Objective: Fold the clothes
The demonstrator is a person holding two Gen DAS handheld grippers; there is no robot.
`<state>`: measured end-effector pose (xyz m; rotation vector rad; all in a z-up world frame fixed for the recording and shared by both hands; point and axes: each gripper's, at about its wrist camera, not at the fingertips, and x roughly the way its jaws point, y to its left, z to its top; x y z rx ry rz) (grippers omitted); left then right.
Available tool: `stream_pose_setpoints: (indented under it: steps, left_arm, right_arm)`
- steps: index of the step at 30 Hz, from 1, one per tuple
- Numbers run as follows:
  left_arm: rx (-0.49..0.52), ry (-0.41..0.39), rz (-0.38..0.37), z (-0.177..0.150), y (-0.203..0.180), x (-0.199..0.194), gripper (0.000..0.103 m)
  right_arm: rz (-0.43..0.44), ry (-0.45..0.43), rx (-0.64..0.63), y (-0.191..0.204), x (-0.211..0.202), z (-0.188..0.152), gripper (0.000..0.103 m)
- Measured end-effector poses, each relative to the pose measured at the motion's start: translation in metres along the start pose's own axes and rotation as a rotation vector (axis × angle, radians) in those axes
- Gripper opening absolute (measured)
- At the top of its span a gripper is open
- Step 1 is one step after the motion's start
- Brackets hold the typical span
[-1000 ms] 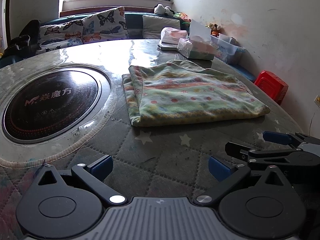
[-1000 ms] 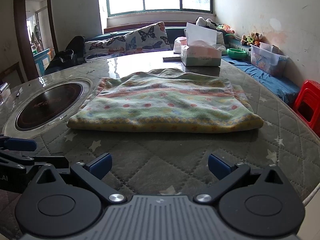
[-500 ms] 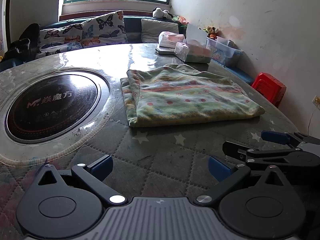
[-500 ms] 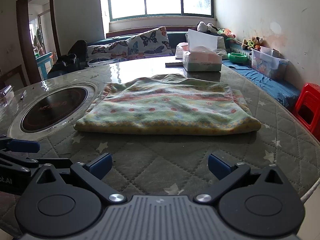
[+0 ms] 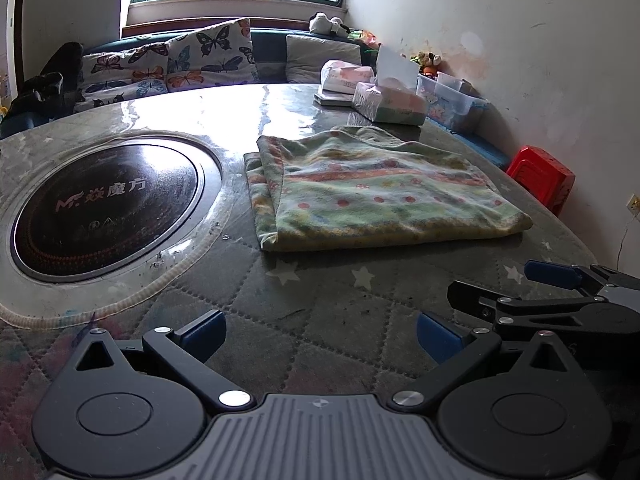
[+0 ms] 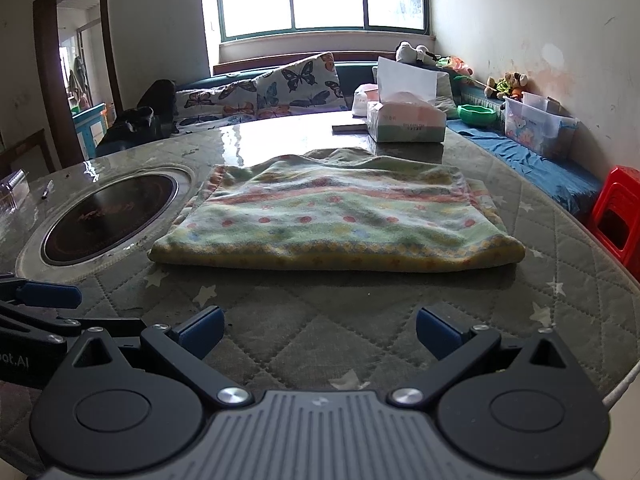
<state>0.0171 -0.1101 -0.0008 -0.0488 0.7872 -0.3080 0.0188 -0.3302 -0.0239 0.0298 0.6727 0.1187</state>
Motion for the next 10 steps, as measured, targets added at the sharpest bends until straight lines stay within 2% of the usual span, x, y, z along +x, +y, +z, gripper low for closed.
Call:
stream_pose_setpoints:
  steps: [10]
  left_arm:
    - [0.015,0.018,0.003,0.008,-0.001,0.012,0.103]
  right_arm:
    - [0.002,0.025,0.004,-0.002,0.012,0.003,0.103]
